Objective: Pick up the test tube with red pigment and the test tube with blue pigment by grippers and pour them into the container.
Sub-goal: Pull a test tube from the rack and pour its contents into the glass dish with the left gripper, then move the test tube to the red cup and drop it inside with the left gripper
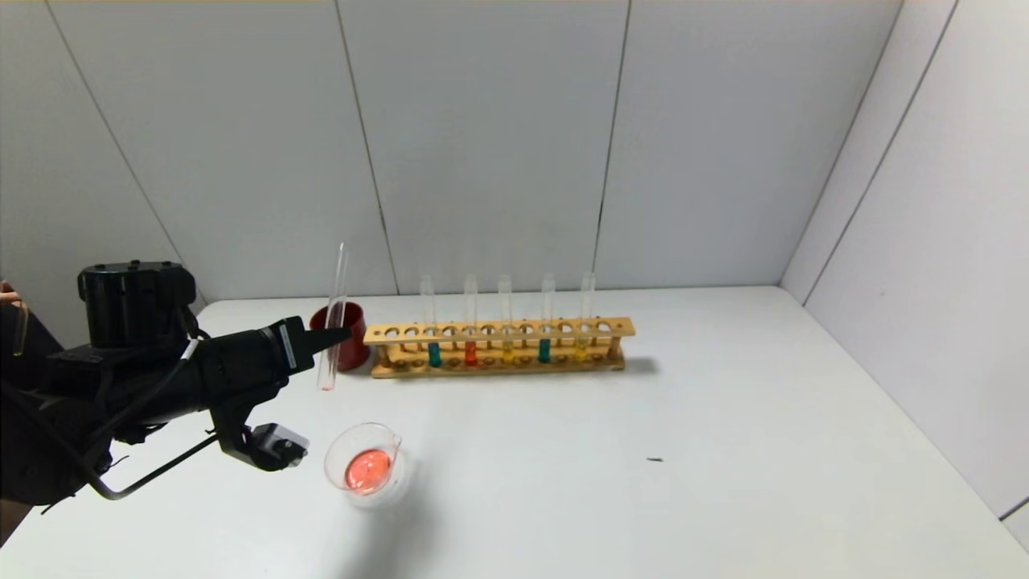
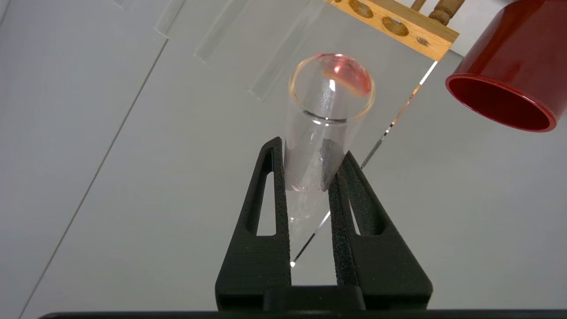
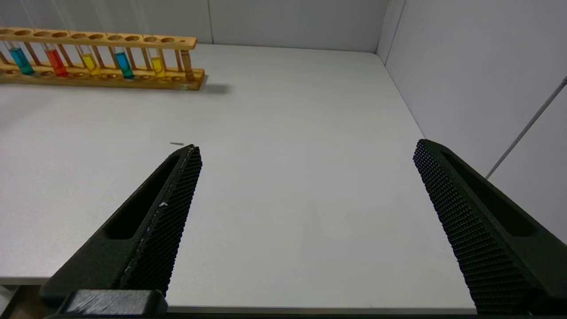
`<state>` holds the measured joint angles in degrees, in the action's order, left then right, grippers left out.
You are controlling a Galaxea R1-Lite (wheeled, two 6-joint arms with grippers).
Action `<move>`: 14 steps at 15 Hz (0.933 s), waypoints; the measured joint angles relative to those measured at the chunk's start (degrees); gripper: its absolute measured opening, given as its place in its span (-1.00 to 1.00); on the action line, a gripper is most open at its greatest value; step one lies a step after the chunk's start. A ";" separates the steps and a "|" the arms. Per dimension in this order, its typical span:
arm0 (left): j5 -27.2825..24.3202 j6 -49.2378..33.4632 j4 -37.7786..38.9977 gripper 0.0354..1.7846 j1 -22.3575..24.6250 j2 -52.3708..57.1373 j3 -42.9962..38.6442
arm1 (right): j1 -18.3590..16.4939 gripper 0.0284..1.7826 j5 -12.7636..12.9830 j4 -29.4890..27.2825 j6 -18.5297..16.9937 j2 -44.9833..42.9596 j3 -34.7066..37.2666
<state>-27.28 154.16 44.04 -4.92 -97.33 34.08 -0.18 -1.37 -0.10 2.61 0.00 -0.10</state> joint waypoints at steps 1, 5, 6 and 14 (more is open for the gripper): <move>0.80 -0.72 -0.02 -0.68 0.05 -0.02 -0.52 | -0.02 0.96 -0.01 0.00 0.00 0.00 0.00; 10.53 -19.02 0.02 -0.68 0.00 0.45 -5.25 | 0.00 0.96 -0.01 0.00 0.00 0.00 0.00; 12.07 -25.94 0.07 -0.68 -0.11 0.85 -6.91 | 0.00 0.96 -0.01 0.00 -0.02 0.00 0.00; 15.13 -88.50 -5.96 -0.68 -1.22 5.68 -3.39 | 0.00 0.96 0.00 0.02 0.00 0.00 0.00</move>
<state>-12.15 65.66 38.08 -6.14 -91.65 30.70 -0.18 -1.37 -0.07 2.61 0.00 -0.10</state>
